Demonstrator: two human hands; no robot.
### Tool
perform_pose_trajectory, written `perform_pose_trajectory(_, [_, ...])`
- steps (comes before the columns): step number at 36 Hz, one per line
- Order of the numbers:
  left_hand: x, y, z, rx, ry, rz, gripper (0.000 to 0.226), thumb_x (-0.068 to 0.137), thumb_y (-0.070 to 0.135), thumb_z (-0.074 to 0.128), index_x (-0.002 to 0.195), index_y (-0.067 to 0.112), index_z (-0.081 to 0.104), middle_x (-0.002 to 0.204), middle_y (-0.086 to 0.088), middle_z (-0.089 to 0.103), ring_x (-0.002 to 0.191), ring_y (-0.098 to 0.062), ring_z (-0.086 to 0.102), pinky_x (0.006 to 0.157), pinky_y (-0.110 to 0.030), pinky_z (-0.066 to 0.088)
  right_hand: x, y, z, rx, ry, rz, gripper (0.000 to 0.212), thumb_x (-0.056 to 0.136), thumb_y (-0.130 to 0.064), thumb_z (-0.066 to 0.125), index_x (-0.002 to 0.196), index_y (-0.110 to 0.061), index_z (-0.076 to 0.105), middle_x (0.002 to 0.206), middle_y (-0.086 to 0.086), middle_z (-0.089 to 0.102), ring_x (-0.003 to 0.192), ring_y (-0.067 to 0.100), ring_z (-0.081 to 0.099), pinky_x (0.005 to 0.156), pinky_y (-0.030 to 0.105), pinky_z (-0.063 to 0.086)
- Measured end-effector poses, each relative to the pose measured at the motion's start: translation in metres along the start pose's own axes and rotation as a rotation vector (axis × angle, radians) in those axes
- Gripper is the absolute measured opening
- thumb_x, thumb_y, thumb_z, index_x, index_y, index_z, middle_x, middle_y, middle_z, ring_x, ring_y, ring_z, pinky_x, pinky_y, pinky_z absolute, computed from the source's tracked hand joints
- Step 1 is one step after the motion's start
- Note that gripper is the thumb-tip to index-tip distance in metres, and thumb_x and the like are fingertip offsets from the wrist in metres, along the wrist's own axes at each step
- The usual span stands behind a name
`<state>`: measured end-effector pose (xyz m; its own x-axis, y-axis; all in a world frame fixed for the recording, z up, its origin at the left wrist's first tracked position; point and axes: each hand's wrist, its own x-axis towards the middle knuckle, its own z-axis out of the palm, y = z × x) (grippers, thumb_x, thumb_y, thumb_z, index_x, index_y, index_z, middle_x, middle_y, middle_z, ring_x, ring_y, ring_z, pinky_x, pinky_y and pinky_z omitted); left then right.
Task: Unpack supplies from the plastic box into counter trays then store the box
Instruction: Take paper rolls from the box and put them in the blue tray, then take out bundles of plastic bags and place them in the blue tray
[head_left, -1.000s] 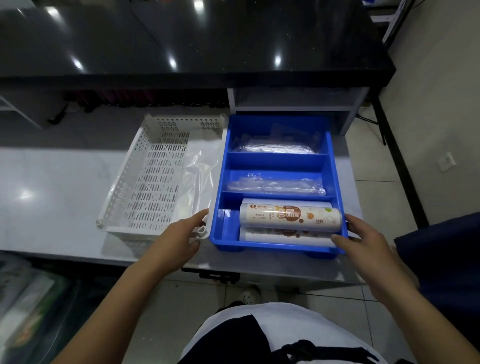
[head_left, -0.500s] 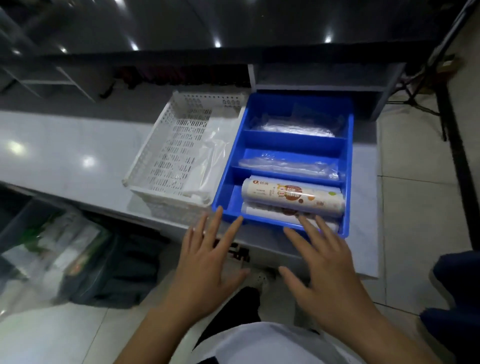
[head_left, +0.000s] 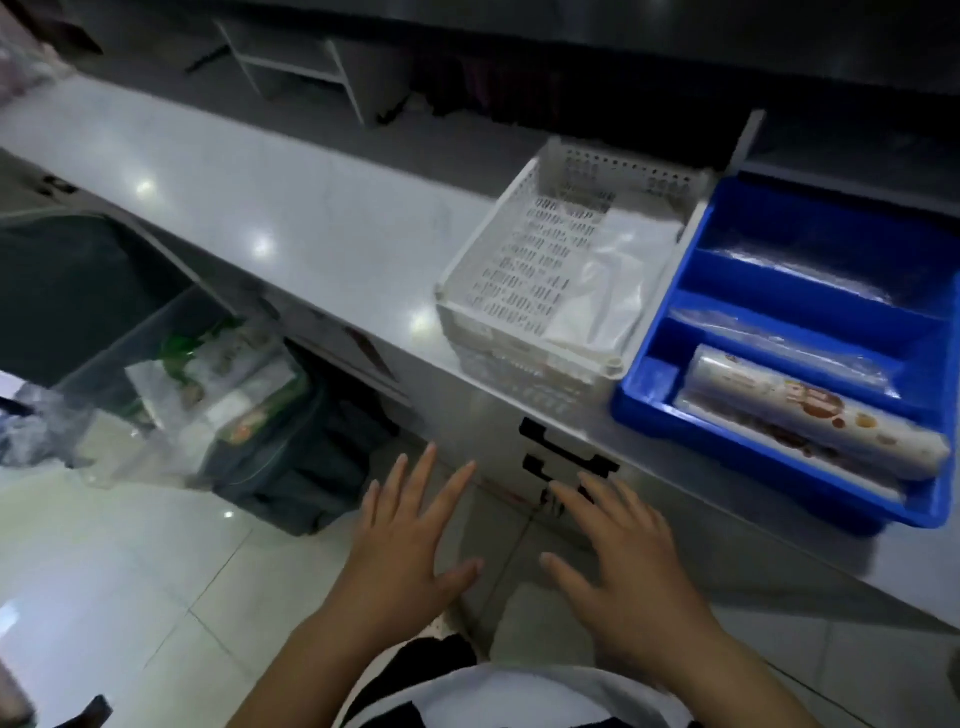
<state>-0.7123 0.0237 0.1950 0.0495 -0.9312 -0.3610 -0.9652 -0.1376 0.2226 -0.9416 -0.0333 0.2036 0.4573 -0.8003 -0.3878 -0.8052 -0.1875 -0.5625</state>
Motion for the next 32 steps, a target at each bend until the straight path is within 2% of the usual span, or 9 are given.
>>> perform_pose_trajectory(5, [-0.006, -0.097, -0.004, -0.069, 0.005, -0.090, 0.089, 0.086, 0.072, 0.042, 0.148, 0.053, -0.017, 0.159, 0.009, -0.033, 0.147, -0.019, -0.029, 0.120, -0.045, -0.014, 0.043, -0.082, 0.029, -0.057, -0.058, -0.001, 0.068, 0.087, -0.067, 0.045, 0.149, -0.047, 0.021, 0.162, -0.014, 0.011, 0.150, 0.012, 0.000, 0.121, 0.043, 0.011])
perform_pose_trajectory(11, [-0.017, -0.191, -0.012, -0.213, 0.007, -0.224, 0.088, 0.087, 0.070, 0.045, 0.153, 0.046, -0.008, 0.162, 0.004, -0.026, 0.148, -0.021, -0.027, 0.121, -0.047, -0.012, 0.091, -0.167, 0.054, -0.151, -0.151, -0.076, 0.068, 0.087, -0.068, 0.045, 0.148, -0.049, 0.022, 0.161, -0.016, 0.014, 0.150, 0.011, 0.002, 0.120, 0.047, 0.016])
perform_pose_trajectory(14, [-0.022, -0.221, -0.008, -0.320, 0.018, -0.281, 0.088, 0.086, 0.069, 0.046, 0.153, 0.047, -0.007, 0.163, 0.005, -0.024, 0.149, -0.021, -0.025, 0.122, -0.047, -0.008, 0.108, -0.196, 0.060, -0.174, -0.205, -0.114, 0.067, 0.085, -0.070, 0.045, 0.146, -0.053, 0.022, 0.159, -0.019, 0.015, 0.149, 0.008, 0.007, 0.119, 0.044, 0.021])
perform_pose_trajectory(20, [-0.019, -0.278, 0.003, -0.416, -0.082, -0.412, 0.088, 0.089, 0.064, 0.046, 0.152, 0.046, -0.012, 0.164, -0.001, -0.022, 0.150, -0.025, -0.021, 0.122, -0.047, -0.006, 0.171, -0.242, 0.088, -0.343, -0.359, -0.150, 0.067, 0.088, -0.065, 0.049, 0.147, -0.046, 0.025, 0.158, -0.014, 0.023, 0.147, 0.011, 0.016, 0.118, 0.037, 0.022])
perform_pose_trajectory(25, [-0.026, -0.336, 0.000, -0.516, -0.074, -0.589, 0.085, 0.088, 0.068, 0.044, 0.152, 0.048, -0.007, 0.164, 0.007, -0.019, 0.151, -0.019, -0.017, 0.121, -0.041, -0.008, 0.251, -0.296, 0.117, -0.289, -0.521, -0.259, 0.064, 0.089, -0.057, 0.055, 0.146, -0.040, 0.034, 0.150, -0.017, 0.036, 0.140, 0.007, 0.030, 0.114, 0.030, 0.030])
perform_pose_trajectory(28, [-0.030, -0.383, -0.012, -0.538, -0.084, -0.747, 0.085, 0.087, 0.070, 0.046, 0.151, 0.051, -0.007, 0.164, 0.008, -0.020, 0.151, -0.019, -0.014, 0.122, -0.043, -0.004, 0.315, -0.339, 0.134, -0.271, -0.595, -0.323, 0.061, 0.089, -0.052, 0.059, 0.144, -0.034, 0.040, 0.143, -0.015, 0.045, 0.134, 0.006, 0.041, 0.107, 0.024, 0.036])
perform_pose_trajectory(30, [-0.027, -0.413, -0.028, -0.570, -0.070, -0.844, 0.086, 0.086, 0.070, 0.047, 0.151, 0.051, -0.005, 0.165, 0.007, -0.017, 0.152, -0.021, -0.010, 0.123, -0.044, 0.001, 0.358, -0.374, 0.141, -0.239, -0.599, -0.396, 0.062, 0.088, -0.051, 0.061, 0.144, -0.032, 0.042, 0.146, -0.013, 0.046, 0.131, 0.005, 0.043, 0.103, 0.020, 0.036])
perform_pose_trajectory(32, [-0.019, -0.440, -0.052, -0.596, -0.054, -0.911, 0.085, 0.086, 0.069, 0.050, 0.152, 0.050, -0.001, 0.166, 0.006, -0.012, 0.153, -0.022, -0.007, 0.123, -0.044, 0.004, 0.398, -0.410, 0.146, -0.193, -0.567, -0.465, 0.062, 0.087, -0.049, 0.062, 0.144, -0.031, 0.044, 0.146, -0.010, 0.048, 0.130, 0.007, 0.046, 0.105, 0.024, 0.038])
